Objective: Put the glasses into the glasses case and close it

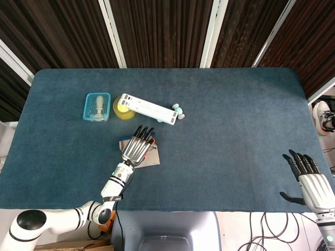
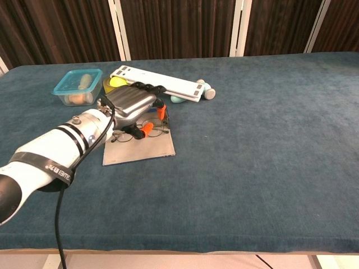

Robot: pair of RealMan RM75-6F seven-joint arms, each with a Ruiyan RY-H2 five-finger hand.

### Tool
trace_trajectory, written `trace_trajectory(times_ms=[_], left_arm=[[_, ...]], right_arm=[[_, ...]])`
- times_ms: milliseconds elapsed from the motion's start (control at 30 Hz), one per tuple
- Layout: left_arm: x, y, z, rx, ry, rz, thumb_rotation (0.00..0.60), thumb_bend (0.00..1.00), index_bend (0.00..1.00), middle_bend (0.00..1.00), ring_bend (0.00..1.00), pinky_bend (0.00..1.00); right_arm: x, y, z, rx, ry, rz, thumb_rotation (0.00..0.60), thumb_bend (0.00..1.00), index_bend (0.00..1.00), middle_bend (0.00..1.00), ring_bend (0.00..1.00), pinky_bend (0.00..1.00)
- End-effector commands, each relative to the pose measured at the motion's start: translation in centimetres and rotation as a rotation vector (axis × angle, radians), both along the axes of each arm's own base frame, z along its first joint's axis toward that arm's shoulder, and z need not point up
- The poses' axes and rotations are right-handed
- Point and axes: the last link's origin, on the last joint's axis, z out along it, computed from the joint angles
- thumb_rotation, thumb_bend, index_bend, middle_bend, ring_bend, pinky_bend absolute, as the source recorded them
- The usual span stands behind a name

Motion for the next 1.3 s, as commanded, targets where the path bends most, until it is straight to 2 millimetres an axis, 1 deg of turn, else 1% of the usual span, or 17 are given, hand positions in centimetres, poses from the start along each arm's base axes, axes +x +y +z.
trace_trajectory(times_ms=[33,167,267,367,433,500,567,667,800,900,1033,1100,1133,1300], left_arm=[[-0.6,-1.3,1.3,0.000,-0.038,-0.041,0.600,0.45,0.29,0.00,0.00,0.00],[-2.2,-3.0,2.7,-0.008,-0.045,-0.053,0.600,0.44,0.33,0.00,0.00,0.00],[-3.6,-4.4,3.5,-0.015,-0.046,-0.039,0.600,0.43,0.31,0.00,0.00,0.00],[-5.0,-5.7,4.2,-0.004,-0.037,-0.031,0.600,0.41,0.19,0.00,0.00,0.00],[-5.9,-6.6,4.5,-0.004,-0.046,-0.020,0.600,0.38,0.09,0.00,0.00,0.00],[-6.2,-7.0,4.4,-0.013,-0.058,-0.007,0.600,0.35,0.07,0.00,0.00,0.00],[-6.3,-7.2,4.2,-0.023,-0.051,-0.006,0.600,0.34,0.11,0.00,0.00,0.00],[-6.0,-7.0,3.9,-0.038,-0.040,0.006,0.600,0.31,0.21,0.00,0.00,0.00],[-5.3,-6.4,4.1,-0.044,-0.050,0.041,0.600,0.28,0.33,0.00,0.00,0.00],[-5.0,-6.2,4.2,-0.043,-0.059,0.064,0.600,0.27,0.40,0.00,0.00,0.01],[-4.8,-6.2,3.9,-0.046,-0.067,0.084,0.600,0.25,0.42,0.00,0.00,0.02],[-4.6,-6.3,3.3,-0.061,-0.074,0.112,0.600,0.24,0.41,0.00,0.00,0.03],[-4.3,-6.5,2.6,-0.080,-0.065,0.132,0.600,0.24,0.40,0.00,0.00,0.03],[-3.7,-6.8,1.2,-0.072,-0.057,0.183,0.600,0.24,0.37,0.00,0.00,0.03]], right_arm=[[0.0,0.0,0.0,0.001,0.001,0.000,0.600,0.25,0.00,0.00,0.00,0.00],[0.1,0.1,-0.2,0.008,0.004,0.004,0.600,0.25,0.00,0.00,0.00,0.00],[0.1,0.2,-0.3,0.011,0.006,0.007,0.600,0.25,0.00,0.00,0.00,0.00],[0.3,0.4,-0.4,0.015,0.006,0.015,0.600,0.25,0.00,0.00,0.00,0.00],[0.3,0.5,-0.4,0.017,0.007,0.019,0.600,0.25,0.00,0.00,0.00,0.00],[0.3,0.6,-0.5,0.020,0.010,0.021,0.600,0.25,0.00,0.00,0.00,0.00],[0.4,0.7,-0.7,0.027,0.012,0.026,0.600,0.25,0.00,0.00,0.00,0.00],[0.5,0.8,-0.8,0.032,0.011,0.033,0.600,0.25,0.00,0.00,0.00,0.00],[0.5,0.8,-0.7,0.031,0.006,0.036,0.600,0.25,0.00,0.00,0.00,0.00],[0.5,0.8,-0.7,0.035,0.009,0.034,0.600,0.25,0.00,0.00,0.00,0.00],[0.5,0.7,-0.8,0.038,0.012,0.034,0.600,0.25,0.00,0.00,0.00,0.00],[0.5,0.7,-1.0,0.043,0.015,0.035,0.600,0.25,0.00,0.00,0.00,0.00],[0.5,0.7,-1.0,0.044,0.016,0.035,0.600,0.25,0.00,0.00,0.00,0.00],[0.5,0.7,-1.1,0.050,0.016,0.038,0.600,0.25,0.00,0.00,0.00,0.00]])
